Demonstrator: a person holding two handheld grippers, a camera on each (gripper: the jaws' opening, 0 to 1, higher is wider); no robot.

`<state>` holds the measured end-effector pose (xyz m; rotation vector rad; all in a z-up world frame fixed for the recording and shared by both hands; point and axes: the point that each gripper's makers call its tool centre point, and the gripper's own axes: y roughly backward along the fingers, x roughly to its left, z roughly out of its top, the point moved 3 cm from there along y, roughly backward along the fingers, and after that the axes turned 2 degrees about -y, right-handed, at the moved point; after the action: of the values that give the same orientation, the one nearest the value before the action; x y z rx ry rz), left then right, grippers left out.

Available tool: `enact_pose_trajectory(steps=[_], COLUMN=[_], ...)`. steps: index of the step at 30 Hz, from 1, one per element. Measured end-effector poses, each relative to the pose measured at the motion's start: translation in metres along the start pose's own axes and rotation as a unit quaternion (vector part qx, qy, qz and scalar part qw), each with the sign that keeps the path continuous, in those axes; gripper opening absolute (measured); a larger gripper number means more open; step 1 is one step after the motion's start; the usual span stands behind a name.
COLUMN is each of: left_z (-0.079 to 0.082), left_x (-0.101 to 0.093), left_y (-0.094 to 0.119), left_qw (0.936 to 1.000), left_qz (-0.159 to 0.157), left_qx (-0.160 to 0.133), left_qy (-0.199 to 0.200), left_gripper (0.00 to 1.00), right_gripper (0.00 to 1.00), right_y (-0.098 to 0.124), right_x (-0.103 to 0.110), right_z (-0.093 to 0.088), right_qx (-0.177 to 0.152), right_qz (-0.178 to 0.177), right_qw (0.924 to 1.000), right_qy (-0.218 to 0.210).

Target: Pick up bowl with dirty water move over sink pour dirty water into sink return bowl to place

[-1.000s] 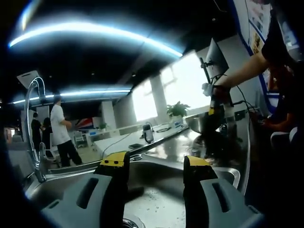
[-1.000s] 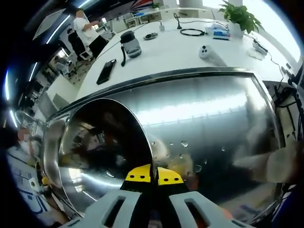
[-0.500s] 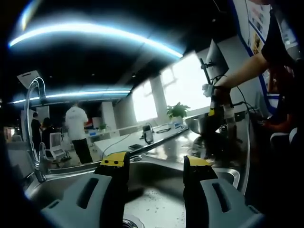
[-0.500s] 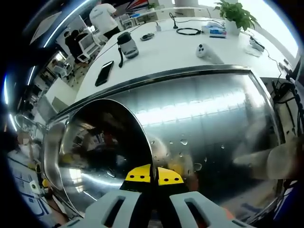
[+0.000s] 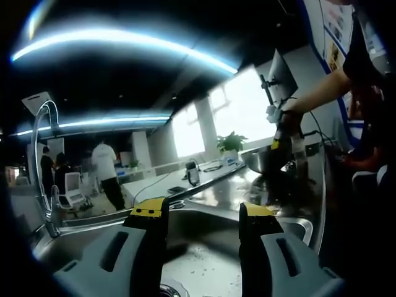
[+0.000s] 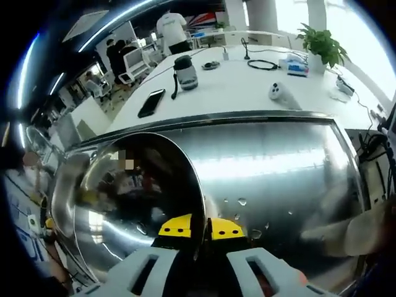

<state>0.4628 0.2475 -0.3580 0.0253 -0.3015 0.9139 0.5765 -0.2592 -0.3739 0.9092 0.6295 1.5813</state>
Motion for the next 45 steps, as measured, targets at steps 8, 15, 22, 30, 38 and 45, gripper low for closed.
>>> enact_pose_trajectory(steps=[8,15,22,30,38,45], left_z=[0.000,0.000,0.000,0.000,0.001,0.003], left_x=[0.000,0.001,0.001,0.002,0.004,0.007], left_y=[0.000,0.000,0.000,0.000,0.000,0.001], left_qw=[1.0000,1.0000,1.0000,0.9999,0.9998,0.9992], left_qz=[0.000,0.001,0.002,0.007,0.011,0.017], left_qx=[0.002,0.002,0.003,0.003,0.000,-0.005], left_qy=[0.001,0.004,0.008,0.011,0.018,0.034], left_gripper=[0.40,0.40,0.40,0.40,0.40,0.40], right_gripper=[0.14,0.24,0.26,0.27,0.29,0.34], right_y=[0.002,0.010,0.028,0.033,0.056,0.069], right_x=[0.006,0.000,0.000,0.008,0.007,0.007], right_z=[-0.002,0.016,0.030,0.030,0.029,0.014], right_qx=[-0.027,-0.129,-0.221,-0.291,-0.374,-0.420], right_qz=[0.003,-0.030,-0.030,-0.023,0.011,-0.012], right_qw=[0.9994,0.9878,0.9692,0.9460,0.9200,0.8975], right_qy=[0.019,0.083,0.105,0.142,0.118,0.134])
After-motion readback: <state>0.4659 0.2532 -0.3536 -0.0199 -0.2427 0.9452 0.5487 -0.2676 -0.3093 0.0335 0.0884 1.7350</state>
